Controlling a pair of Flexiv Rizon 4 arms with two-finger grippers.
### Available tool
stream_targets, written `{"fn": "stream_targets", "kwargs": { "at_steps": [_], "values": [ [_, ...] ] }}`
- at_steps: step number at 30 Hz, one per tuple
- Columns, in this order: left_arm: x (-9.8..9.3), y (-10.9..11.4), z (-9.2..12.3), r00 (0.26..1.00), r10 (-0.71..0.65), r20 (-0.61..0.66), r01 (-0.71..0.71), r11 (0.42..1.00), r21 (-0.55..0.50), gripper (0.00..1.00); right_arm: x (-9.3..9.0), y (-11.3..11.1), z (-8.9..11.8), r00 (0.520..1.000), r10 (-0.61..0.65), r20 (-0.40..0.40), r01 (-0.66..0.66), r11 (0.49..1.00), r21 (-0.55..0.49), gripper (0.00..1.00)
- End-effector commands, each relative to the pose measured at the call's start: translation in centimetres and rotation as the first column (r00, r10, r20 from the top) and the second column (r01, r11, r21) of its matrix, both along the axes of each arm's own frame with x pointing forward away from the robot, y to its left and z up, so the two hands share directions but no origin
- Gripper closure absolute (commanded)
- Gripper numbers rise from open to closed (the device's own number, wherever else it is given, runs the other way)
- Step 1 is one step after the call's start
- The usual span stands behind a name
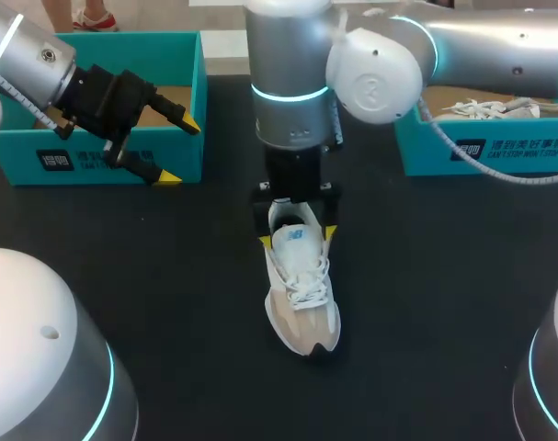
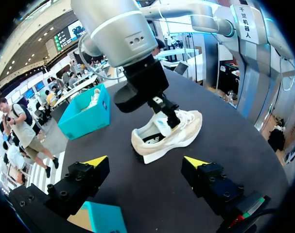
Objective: Take the shoe out of the shoebox, open the shoe tongue, remove and reinsert the insole, then place the shoe into the shoebox
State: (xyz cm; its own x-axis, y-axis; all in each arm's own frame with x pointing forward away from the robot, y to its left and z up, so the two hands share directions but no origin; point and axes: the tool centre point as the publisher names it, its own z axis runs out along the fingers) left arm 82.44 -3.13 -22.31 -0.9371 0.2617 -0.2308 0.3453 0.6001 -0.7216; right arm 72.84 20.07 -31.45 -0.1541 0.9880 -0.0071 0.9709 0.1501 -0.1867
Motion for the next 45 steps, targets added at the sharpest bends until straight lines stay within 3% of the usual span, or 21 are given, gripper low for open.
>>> {"fn": "stream_targets", "kwargs": {
  "at_steps": [1,2,3,4,6,7,15,22,28,37,42,45],
  "values": [
    [0.0,0.0,0.0,1.0,-0.001,0.0,0.001,1.0,0.004,0.0,-1.0,-0.2,1.8,1.0,-0.007,0.018,0.007,1.0,-0.009,0.0],
    [0.0,0.0,0.0,1.0,-0.001,0.0,0.001,1.0,0.004,0.0,-1.1,-0.1,1.9,1.0,-0.008,0.017,0.008,1.0,-0.01,0.0],
    [0.0,0.0,0.0,1.0,-0.001,0.0,0.001,1.0,0.004,0.0,-1.2,-0.1,1.9,1.0,-0.01,0.017,0.01,1.0,-0.011,0.38],
    [0.0,0.0,0.0,1.0,-0.001,0.0,0.001,1.0,0.004,0.0,-1.4,-0.1,1.7,1.0,-0.011,0.016,0.011,1.0,-0.01,0.6],
    [0.0,0.0,0.0,1.0,-0.001,0.0,0.001,1.0,0.004,0.0,-1.6,-0.1,1.1,1.0,-0.012,0.013,0.012,1.0,-0.004,0.77],
    [0.0,0.0,0.0,1.0,-0.001,0.0,0.001,1.0,0.004,0.0,-1.6,-0.1,0.8,1.0,-0.011,0.009,0.011,1.0,0.0,0.8],
    [0.0,0.0,0.0,1.0,-0.001,0.0,0.001,1.0,0.004,0.0,-0.4,-0.3,-1.0,1.0,0.004,0.012,-0.004,1.0,0.017,0.87],
    [0.0,0.0,0.0,1.0,-0.001,0.0,0.001,1.0,0.004,0.0,0.3,-0.7,-2.1,1.0,0.031,0.002,-0.031,0.999,0.031,0.82],
    [0.0,0.0,0.0,1.0,-0.001,0.0,0.001,1.0,0.004,0.0,0.7,-0.8,-0.8,0.999,0.039,0.019,-0.04,0.999,0.009,0.75],
    [0.0,0.0,0.0,1.0,-0.001,0.0,0.001,1.0,0.004,0.0,1.7,-1.2,-2.8,0.997,0.075,0.008,-0.076,0.996,0.056,0.7],
    [0.0,0.0,0.0,1.0,-0.001,0.0,0.001,1.0,0.004,0.0,2.5,-2.1,-1.0,0.99,0.133,0.054,-0.135,0.99,0.045,0.61],
    [0.0,0.0,0.0,1.0,-0.001,0.0,0.001,1.0,0.004,0.0,3.6,-3.0,1.0,0.953,0.284,0.101,-0.285,0.959,-0.012,0.52]
  ]
}}
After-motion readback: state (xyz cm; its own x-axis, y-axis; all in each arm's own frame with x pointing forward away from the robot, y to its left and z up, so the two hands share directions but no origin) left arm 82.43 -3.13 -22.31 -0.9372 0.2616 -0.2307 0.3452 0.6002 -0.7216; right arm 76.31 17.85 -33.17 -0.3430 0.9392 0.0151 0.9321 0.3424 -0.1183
